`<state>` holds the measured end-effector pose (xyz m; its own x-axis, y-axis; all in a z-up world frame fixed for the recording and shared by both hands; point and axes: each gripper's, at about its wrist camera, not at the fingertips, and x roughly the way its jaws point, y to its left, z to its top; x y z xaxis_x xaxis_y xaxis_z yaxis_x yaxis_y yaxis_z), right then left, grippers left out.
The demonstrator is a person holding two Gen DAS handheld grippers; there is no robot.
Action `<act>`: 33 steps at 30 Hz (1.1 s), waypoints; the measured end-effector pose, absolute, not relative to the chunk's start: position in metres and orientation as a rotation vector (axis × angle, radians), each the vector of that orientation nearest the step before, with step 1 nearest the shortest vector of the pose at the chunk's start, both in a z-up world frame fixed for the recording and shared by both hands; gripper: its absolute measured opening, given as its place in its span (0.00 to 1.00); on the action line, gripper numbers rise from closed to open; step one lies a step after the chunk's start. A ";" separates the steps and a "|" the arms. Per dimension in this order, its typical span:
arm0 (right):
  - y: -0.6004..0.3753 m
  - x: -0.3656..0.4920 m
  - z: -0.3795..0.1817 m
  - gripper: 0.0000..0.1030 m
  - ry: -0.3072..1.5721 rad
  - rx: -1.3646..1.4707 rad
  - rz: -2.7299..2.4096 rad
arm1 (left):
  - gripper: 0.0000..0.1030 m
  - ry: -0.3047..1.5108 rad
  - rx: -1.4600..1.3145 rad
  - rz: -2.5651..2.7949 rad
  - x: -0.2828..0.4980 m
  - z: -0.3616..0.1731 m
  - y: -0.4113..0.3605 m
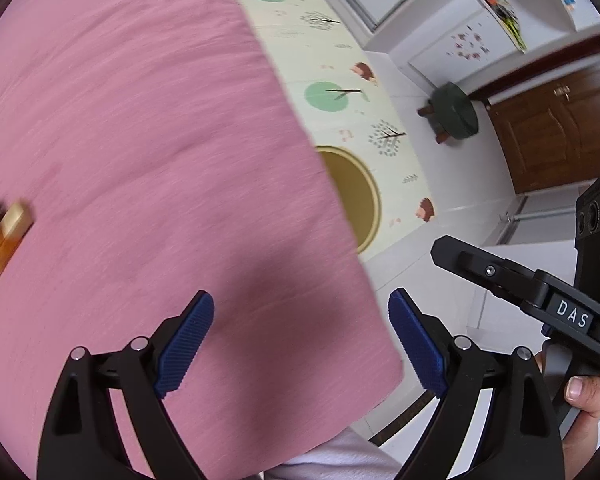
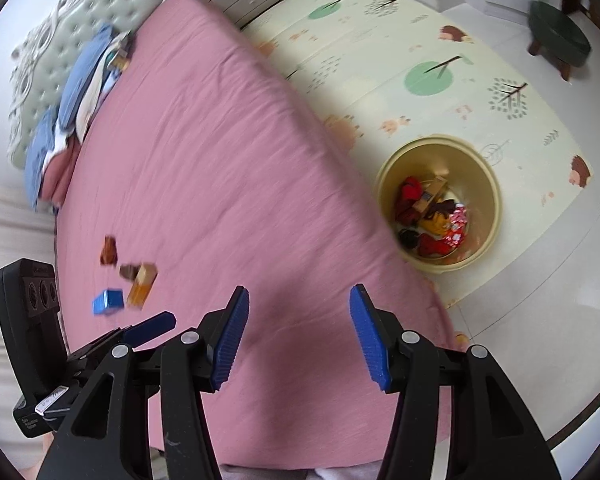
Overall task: Collect trash
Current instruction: 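Move both tools back toward the blue box and brown sock on the bed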
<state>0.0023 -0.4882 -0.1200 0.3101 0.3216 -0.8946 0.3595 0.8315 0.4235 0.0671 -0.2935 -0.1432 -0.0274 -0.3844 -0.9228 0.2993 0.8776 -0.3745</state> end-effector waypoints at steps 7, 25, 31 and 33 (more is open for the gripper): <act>-0.418 0.006 -0.125 0.50 1.323 0.564 0.056 | 0.86 1.500 -0.141 -0.445 0.060 -0.148 -0.217; -0.249 0.038 -0.130 0.50 1.385 0.400 0.254 | 0.86 1.442 -0.337 -0.239 0.055 -0.151 -0.047; -0.196 0.066 -0.134 0.50 1.409 0.327 0.338 | 0.86 1.422 -0.437 -0.136 0.064 -0.157 0.012; -0.177 0.078 -0.135 0.50 1.413 0.289 0.371 | 0.86 1.414 -0.478 -0.097 0.069 -0.161 0.030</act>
